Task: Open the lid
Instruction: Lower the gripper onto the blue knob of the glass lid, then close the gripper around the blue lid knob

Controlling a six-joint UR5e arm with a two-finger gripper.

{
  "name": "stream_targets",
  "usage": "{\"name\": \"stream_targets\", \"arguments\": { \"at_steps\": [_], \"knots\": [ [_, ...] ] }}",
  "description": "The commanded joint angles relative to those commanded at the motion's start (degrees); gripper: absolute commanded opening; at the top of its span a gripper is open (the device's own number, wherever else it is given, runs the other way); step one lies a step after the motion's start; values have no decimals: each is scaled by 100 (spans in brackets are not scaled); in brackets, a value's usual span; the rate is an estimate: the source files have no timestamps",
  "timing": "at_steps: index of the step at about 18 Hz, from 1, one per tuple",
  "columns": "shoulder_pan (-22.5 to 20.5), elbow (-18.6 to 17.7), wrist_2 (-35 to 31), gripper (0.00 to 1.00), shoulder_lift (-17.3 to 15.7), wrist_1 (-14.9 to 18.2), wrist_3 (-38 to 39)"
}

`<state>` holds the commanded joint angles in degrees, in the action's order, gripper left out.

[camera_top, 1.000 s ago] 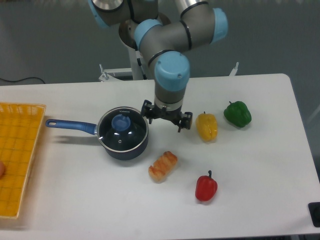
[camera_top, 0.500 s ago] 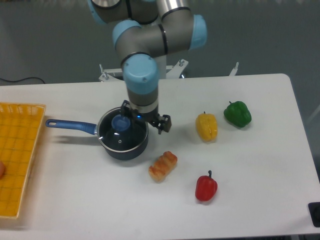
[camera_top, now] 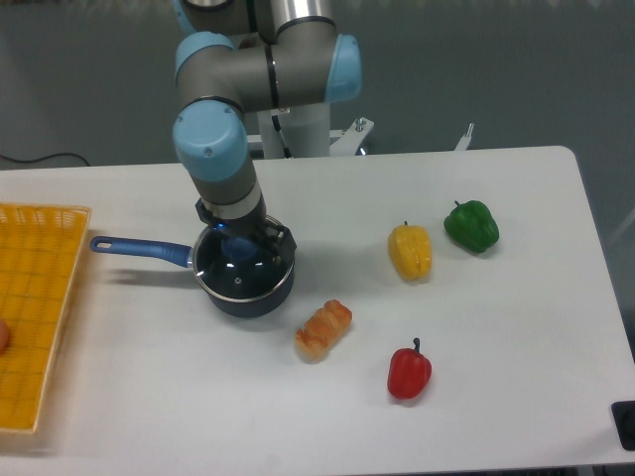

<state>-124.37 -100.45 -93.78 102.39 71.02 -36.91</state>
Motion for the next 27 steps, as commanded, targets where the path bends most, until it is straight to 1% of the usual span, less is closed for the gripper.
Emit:
{"name": "stream_targets", "arguments": {
  "at_steps": [2, 5, 10, 11, 13, 14, 27],
  "knots": [
    [9, -44, 17, 100, -9, -17, -18],
    [88, -159, 44, 100, -88, -184, -18],
    [123, -237, 53, 100, -105, -220, 26],
    [149, -264, 53, 100, -97, -289, 18],
    [150, -422, 44, 100, -97, -561, 9],
    [150, -483, 44, 100, -97, -632, 0],
    [176, -572, 26, 100, -97, -650, 0]
  ]
}}
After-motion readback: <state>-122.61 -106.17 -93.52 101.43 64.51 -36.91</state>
